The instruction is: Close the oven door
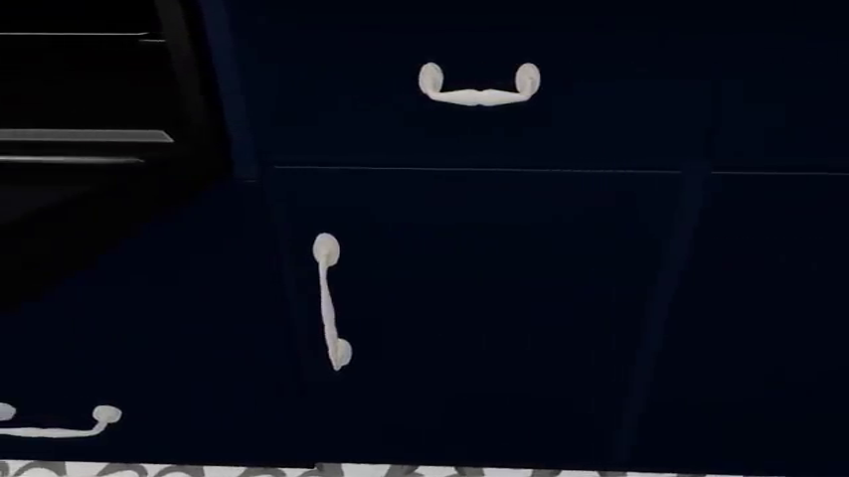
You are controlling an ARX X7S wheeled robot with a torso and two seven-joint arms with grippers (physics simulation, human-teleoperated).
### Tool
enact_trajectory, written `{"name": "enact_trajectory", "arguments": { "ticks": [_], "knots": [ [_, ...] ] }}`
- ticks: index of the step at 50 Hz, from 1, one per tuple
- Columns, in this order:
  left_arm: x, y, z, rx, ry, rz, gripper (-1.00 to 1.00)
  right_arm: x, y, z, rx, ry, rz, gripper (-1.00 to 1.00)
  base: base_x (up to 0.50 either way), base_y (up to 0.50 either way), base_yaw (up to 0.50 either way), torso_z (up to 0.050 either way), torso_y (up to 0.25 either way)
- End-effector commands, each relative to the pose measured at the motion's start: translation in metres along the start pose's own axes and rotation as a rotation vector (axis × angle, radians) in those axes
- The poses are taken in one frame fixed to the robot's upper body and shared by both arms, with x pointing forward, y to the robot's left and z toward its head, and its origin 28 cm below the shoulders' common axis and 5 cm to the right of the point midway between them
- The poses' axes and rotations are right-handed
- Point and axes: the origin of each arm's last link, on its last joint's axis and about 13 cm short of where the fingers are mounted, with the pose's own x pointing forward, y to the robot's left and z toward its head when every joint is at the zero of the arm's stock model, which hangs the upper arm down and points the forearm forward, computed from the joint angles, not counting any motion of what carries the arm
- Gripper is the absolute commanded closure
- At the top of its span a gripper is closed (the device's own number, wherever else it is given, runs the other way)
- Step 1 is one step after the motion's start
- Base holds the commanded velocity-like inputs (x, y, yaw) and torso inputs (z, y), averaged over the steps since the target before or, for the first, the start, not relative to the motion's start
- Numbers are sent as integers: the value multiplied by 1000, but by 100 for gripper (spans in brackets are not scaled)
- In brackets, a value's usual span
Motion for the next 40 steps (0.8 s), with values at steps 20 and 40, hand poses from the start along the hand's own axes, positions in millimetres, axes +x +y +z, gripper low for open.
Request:
{"name": "enact_trajectory", "arguments": {
  "ticks": [20,40],
  "knots": [
    [-1,1,1,-3,-5,-6,-100,-1,0,-1,-2,-13,7,-100,0,230,0,0,0],
    [0,0,-2,5,-13,-2,-100,-1,1,-1,-12,-16,7,-100,0,229,0,0,0]
  ]
}}
